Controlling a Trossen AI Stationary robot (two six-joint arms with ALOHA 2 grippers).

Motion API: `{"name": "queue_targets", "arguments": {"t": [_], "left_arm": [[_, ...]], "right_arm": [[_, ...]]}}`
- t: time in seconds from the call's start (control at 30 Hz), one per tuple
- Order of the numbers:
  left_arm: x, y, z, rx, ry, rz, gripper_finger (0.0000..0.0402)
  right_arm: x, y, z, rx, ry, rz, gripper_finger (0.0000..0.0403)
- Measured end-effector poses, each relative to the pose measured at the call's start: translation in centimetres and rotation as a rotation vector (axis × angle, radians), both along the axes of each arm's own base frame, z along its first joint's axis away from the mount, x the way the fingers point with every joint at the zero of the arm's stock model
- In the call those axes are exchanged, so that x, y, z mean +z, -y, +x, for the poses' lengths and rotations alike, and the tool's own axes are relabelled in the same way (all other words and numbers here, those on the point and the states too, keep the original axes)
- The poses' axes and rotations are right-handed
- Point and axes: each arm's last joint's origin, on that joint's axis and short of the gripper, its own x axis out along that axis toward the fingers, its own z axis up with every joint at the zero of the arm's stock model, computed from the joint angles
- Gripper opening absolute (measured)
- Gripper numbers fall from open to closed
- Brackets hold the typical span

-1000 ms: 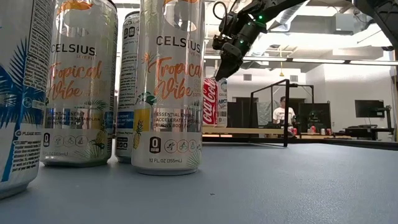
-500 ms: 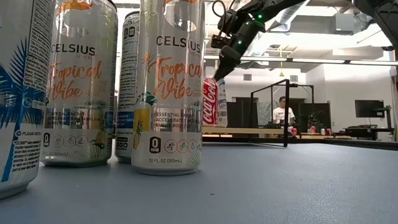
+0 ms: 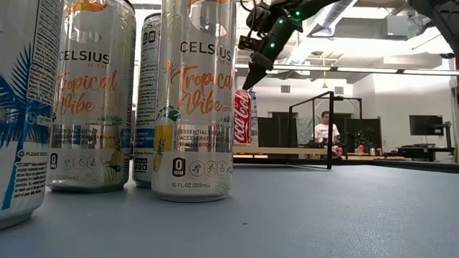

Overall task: Place canned beverage on shelf
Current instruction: Put the top right white yellow soda can on the shelf

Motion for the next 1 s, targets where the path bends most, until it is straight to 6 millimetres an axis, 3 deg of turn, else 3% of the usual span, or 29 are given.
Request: {"name": "queue_targets", "arguments": {"t": [0.1,0.3,0.47,0.67,0.83,0.93,1.0], "left_arm": [[0.0,0.0,0.0,0.0,0.0,0.0,0.0206],[0.0,0.0,0.0,0.0,0.0,0.0,0.0206],[0.0,0.0,0.0,0.001,-0.001,0.001,0.0206],[-0.2,0.0,-0.1,0.004,-0.025,0.0,0.0206],[-0.2,0.0,-0.2,0.013,-0.012,-0.017,0.0206],[-0.2,0.0,-0.1,0.009,-0.005,-0.031,0.0206],[-0.2,0.1,-0.1,-0.01,-0.007,-0.041,0.0206]], "right_arm": [[0.1,-0.2,0.2,-0.038,-0.016,-0.054,0.026],[2.4,-1.2,-0.8,-0.033,0.032,-0.088,0.026],[3.8,-1.6,-2.0,0.073,0.044,-0.106,0.026],[2.9,0.6,-2.7,0.094,0.063,-0.043,0.026],[2.3,0.6,-2.4,0.092,0.05,-0.024,0.026],[4.7,-1.0,-2.9,0.096,0.083,-0.024,0.026],[7.8,-3.0,-3.6,0.097,0.151,-0.023,0.026]]}}
